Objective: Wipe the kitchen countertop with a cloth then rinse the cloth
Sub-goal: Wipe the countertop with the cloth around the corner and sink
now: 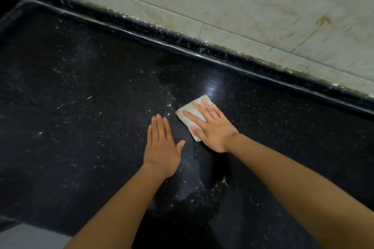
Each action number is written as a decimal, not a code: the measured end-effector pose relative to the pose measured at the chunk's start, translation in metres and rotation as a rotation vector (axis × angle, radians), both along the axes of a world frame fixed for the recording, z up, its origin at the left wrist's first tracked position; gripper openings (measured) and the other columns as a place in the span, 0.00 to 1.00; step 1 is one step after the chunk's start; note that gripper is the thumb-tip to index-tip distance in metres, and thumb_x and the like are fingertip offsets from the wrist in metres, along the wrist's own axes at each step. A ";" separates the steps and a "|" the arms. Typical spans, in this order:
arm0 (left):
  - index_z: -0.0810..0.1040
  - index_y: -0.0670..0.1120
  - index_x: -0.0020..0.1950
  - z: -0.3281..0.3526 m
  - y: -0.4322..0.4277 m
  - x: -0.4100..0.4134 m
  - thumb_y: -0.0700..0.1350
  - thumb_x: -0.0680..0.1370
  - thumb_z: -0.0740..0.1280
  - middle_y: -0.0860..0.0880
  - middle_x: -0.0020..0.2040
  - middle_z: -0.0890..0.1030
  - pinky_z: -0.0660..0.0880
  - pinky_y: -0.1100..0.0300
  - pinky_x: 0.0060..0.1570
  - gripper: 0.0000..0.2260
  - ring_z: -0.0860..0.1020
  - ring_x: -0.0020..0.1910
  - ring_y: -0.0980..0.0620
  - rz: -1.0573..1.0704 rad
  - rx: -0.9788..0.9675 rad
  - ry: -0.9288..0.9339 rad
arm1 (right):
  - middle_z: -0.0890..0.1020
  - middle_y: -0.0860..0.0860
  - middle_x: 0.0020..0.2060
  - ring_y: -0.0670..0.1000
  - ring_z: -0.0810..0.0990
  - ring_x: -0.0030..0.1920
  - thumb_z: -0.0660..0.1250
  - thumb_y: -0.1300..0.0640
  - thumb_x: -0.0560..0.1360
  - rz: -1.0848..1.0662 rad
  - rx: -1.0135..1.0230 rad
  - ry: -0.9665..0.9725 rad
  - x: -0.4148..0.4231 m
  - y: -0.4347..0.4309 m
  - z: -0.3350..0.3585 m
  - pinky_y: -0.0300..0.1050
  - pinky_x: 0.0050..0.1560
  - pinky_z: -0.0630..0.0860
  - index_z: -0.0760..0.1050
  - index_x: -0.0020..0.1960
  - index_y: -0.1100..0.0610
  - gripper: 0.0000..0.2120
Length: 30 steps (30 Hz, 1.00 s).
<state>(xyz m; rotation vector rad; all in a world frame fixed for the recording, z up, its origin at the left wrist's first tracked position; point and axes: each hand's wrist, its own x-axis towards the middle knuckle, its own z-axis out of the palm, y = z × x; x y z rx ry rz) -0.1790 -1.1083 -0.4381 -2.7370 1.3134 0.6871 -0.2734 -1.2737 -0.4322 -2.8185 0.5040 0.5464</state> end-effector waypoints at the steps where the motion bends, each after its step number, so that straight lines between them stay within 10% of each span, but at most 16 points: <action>1: 0.32 0.35 0.73 0.000 0.000 0.000 0.59 0.81 0.42 0.36 0.75 0.33 0.34 0.49 0.73 0.35 0.33 0.74 0.40 -0.002 0.000 -0.005 | 0.36 0.48 0.77 0.50 0.31 0.75 0.38 0.40 0.81 -0.017 0.005 -0.001 0.012 -0.002 -0.001 0.50 0.75 0.32 0.35 0.75 0.37 0.25; 10: 0.30 0.35 0.72 0.000 0.000 -0.001 0.60 0.75 0.30 0.35 0.74 0.32 0.31 0.50 0.71 0.36 0.33 0.74 0.40 0.013 -0.038 -0.027 | 0.37 0.50 0.78 0.54 0.33 0.76 0.39 0.40 0.81 -0.082 0.010 0.025 0.121 -0.022 -0.005 0.52 0.74 0.34 0.37 0.77 0.40 0.26; 15: 0.30 0.34 0.72 -0.004 -0.001 0.000 0.59 0.81 0.40 0.36 0.74 0.31 0.34 0.49 0.73 0.34 0.32 0.74 0.40 0.011 -0.006 -0.026 | 0.37 0.51 0.78 0.55 0.32 0.76 0.40 0.41 0.81 -0.085 0.006 0.027 0.152 -0.025 -0.004 0.53 0.74 0.34 0.37 0.77 0.41 0.26; 30: 0.39 0.40 0.76 0.012 0.023 -0.026 0.58 0.81 0.38 0.43 0.78 0.41 0.32 0.49 0.71 0.30 0.39 0.77 0.48 0.054 -0.122 -0.127 | 0.36 0.49 0.77 0.50 0.30 0.75 0.39 0.41 0.82 -0.031 -0.023 0.029 -0.030 0.032 -0.001 0.49 0.74 0.31 0.33 0.75 0.37 0.24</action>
